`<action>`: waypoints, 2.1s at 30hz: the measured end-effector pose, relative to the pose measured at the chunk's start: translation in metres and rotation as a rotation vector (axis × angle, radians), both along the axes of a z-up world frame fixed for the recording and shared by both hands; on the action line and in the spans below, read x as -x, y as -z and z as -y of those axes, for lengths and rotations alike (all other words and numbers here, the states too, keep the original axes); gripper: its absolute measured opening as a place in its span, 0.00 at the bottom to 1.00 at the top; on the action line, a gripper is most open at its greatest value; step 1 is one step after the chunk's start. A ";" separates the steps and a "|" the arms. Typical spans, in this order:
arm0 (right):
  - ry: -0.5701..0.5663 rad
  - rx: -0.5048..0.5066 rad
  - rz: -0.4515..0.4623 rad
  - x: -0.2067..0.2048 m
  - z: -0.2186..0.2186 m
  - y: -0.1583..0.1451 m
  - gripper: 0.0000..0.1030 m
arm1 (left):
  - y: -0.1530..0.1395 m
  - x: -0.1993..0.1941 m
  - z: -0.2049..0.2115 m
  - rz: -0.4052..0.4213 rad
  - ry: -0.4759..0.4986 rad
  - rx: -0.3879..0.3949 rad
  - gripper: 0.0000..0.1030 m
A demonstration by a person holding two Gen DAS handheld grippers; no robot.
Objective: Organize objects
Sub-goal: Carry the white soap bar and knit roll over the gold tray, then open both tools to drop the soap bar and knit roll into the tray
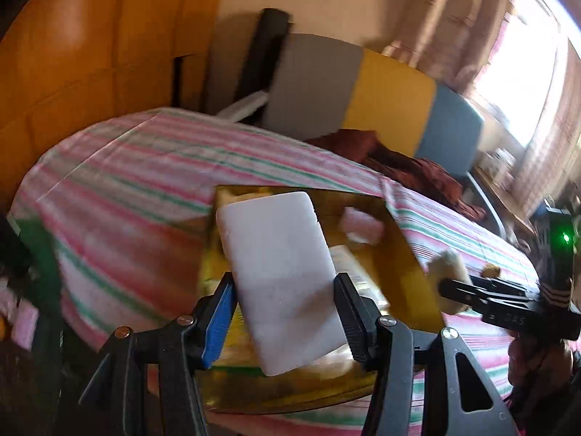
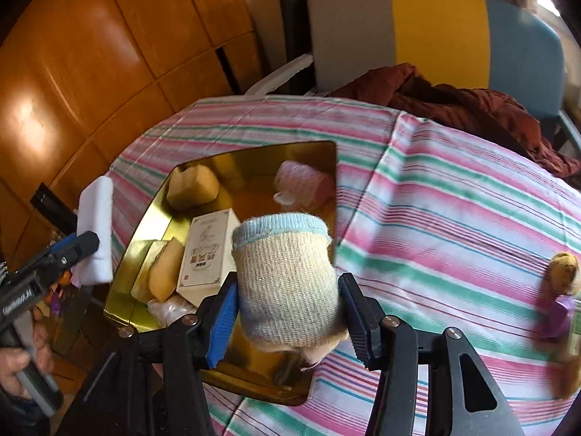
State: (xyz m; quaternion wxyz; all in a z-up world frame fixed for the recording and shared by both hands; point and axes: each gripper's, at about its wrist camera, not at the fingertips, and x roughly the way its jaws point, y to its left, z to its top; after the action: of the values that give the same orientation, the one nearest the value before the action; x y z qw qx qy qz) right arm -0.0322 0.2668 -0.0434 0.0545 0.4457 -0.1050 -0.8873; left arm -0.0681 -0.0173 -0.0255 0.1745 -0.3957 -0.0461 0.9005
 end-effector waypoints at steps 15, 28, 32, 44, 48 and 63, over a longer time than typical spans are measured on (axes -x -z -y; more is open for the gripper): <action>-0.043 -0.036 0.036 0.017 0.018 0.010 0.53 | 0.023 0.012 0.023 0.054 -0.046 -0.032 0.53; -0.112 0.023 0.137 -0.008 0.036 0.041 0.57 | 0.029 0.025 0.006 0.082 -0.011 -0.031 0.54; -0.132 0.046 0.146 -0.018 0.040 0.045 0.58 | 0.030 0.033 0.001 0.078 -0.010 -0.020 0.54; -0.105 0.049 0.122 -0.026 0.036 0.038 0.66 | 0.034 0.059 -0.012 0.081 -0.025 0.044 0.60; -0.099 0.043 0.109 -0.029 0.035 0.035 0.68 | 0.038 0.067 -0.008 0.101 -0.033 0.061 0.73; -0.062 0.005 0.054 -0.035 0.039 0.027 0.80 | 0.035 0.019 0.001 0.081 -0.054 0.085 0.80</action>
State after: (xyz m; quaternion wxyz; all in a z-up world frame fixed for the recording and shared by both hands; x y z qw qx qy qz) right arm 0.0031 0.2279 -0.0708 0.0804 0.4723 -0.0949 -0.8726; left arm -0.0870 -0.0179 -0.0609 0.1311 -0.4372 -0.0257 0.8894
